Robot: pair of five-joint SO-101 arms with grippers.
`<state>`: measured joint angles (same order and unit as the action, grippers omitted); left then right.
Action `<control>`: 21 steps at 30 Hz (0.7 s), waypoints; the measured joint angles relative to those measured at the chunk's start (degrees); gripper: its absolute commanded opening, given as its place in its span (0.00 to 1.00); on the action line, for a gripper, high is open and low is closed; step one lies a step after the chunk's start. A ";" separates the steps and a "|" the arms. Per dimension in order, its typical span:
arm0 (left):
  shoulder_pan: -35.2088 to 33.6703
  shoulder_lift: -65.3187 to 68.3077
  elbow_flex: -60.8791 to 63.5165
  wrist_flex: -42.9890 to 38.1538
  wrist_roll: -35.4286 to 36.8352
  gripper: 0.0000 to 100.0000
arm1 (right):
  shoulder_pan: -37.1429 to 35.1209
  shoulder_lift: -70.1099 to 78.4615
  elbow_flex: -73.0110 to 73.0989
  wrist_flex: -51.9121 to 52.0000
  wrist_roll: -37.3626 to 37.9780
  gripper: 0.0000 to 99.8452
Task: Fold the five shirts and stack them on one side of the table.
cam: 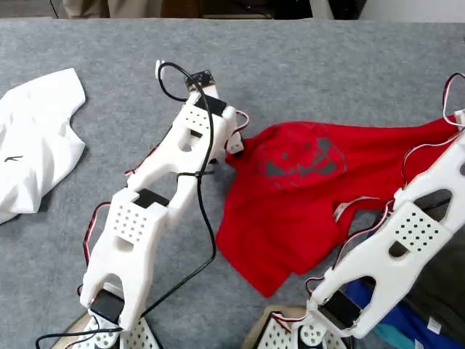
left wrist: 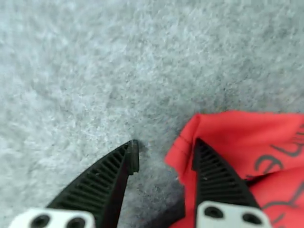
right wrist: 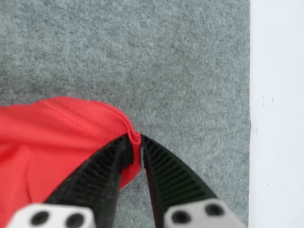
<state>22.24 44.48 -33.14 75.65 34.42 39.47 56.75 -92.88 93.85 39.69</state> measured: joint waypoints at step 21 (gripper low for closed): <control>-4.31 2.37 -9.76 -0.09 -3.60 0.02 | -1.58 0.00 0.00 4.22 -0.18 0.00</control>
<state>17.93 46.86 -42.90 75.56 30.81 37.89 56.75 -92.88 98.07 39.52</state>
